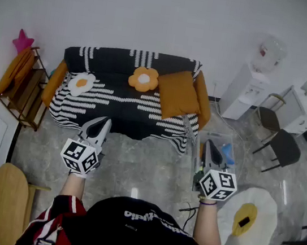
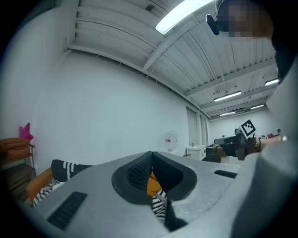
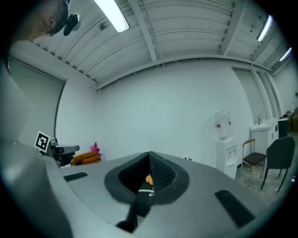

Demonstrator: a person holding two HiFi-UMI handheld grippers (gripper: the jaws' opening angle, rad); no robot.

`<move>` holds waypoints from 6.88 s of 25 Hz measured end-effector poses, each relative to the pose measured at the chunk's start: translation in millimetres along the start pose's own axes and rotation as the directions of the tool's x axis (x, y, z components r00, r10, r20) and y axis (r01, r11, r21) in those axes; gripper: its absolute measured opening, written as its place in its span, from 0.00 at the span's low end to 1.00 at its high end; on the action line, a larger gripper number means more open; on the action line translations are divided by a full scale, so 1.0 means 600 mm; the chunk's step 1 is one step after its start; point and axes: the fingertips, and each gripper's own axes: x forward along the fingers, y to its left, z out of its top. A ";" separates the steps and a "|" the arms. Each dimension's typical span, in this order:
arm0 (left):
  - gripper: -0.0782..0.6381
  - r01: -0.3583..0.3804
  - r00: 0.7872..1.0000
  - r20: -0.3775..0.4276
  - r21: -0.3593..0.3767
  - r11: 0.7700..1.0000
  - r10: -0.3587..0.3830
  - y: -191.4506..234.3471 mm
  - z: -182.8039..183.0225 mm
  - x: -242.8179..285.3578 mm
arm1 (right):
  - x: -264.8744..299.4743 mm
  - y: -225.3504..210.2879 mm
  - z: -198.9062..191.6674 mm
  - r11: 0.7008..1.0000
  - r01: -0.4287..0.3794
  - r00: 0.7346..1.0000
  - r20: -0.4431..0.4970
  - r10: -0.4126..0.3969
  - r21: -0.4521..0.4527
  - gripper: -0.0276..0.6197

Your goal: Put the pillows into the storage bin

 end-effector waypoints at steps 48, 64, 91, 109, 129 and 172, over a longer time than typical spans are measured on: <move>0.12 -0.159 0.986 -0.052 -0.019 0.987 0.158 0.509 -0.089 0.243 | 0.668 0.160 -0.080 0.953 -0.249 0.953 -0.219 0.209 -0.172 0.05; 0.12 -0.255 0.966 -0.055 -0.054 0.965 0.253 0.607 -0.117 0.349 | 0.911 0.132 -0.135 0.940 -0.311 0.938 -0.207 0.280 -0.138 0.05; 0.12 -0.227 0.935 -0.293 -0.064 0.972 0.199 0.739 -0.278 0.723 | 1.329 -0.052 -0.702 0.874 -0.477 0.635 -0.723 0.271 -0.091 0.70; 0.12 -0.273 0.852 -0.490 -0.113 0.955 0.186 0.792 -0.498 0.814 | 1.434 -0.151 -1.099 0.967 -0.130 0.486 -0.836 0.255 0.219 0.68; 0.12 -0.316 0.820 -0.540 -0.147 0.937 0.191 0.814 -0.552 0.785 | 1.506 -0.131 -1.138 0.941 0.083 0.516 -0.822 0.241 0.328 0.39; 0.12 -0.282 0.956 -0.108 -0.067 0.957 0.274 0.637 -0.145 0.337 | 1.095 0.131 -0.473 0.975 -0.217 0.799 -0.563 0.211 0.057 0.13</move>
